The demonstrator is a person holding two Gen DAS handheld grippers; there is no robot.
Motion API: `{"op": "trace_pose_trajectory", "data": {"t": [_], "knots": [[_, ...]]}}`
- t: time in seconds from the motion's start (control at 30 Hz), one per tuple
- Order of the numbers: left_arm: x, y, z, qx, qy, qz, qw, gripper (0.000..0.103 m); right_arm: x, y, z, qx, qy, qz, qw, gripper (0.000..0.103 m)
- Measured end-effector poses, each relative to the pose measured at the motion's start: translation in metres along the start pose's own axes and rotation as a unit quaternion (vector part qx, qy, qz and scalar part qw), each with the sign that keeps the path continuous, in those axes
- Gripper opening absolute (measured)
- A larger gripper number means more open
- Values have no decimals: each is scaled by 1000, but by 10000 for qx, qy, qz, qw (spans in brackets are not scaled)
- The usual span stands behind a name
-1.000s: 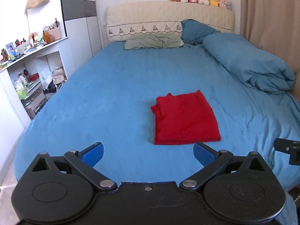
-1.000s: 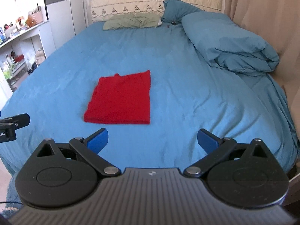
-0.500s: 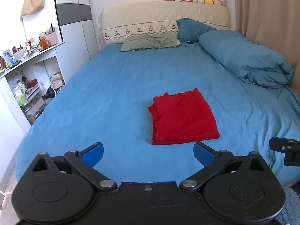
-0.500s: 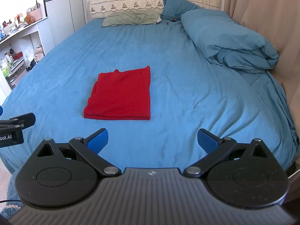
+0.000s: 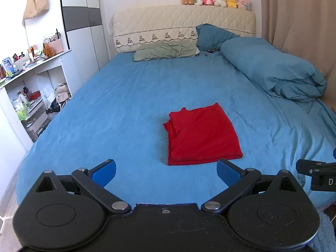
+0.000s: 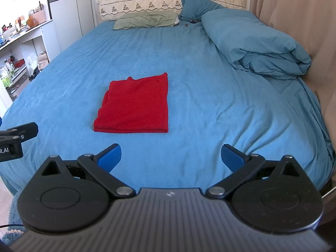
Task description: Fold small clothes
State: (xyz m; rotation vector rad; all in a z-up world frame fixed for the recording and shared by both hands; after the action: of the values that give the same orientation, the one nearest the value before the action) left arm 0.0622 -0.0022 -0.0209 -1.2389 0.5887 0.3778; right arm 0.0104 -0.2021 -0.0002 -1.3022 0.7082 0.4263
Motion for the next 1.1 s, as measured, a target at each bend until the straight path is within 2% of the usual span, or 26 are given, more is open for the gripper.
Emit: {"op": "trace_pose_trajectory", "data": {"t": [1.1], "knots": [[-4,-1,2,75,42,-70,9999,103,-3,10,10,93,69,12,9999,103]]}}
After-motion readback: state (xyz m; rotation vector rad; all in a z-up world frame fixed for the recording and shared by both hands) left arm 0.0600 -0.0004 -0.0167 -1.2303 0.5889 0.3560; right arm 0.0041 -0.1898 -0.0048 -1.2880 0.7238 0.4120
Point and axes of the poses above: each gripper's, at about its wrist camera, not at the fingertips, and x roughly the way its jaws point, z to its left, y to its underside, the point moved 6 cm from there along x, roughly the way its jaws point, and after that the axes turned 9 degrees about x, right-handed, at the moved point
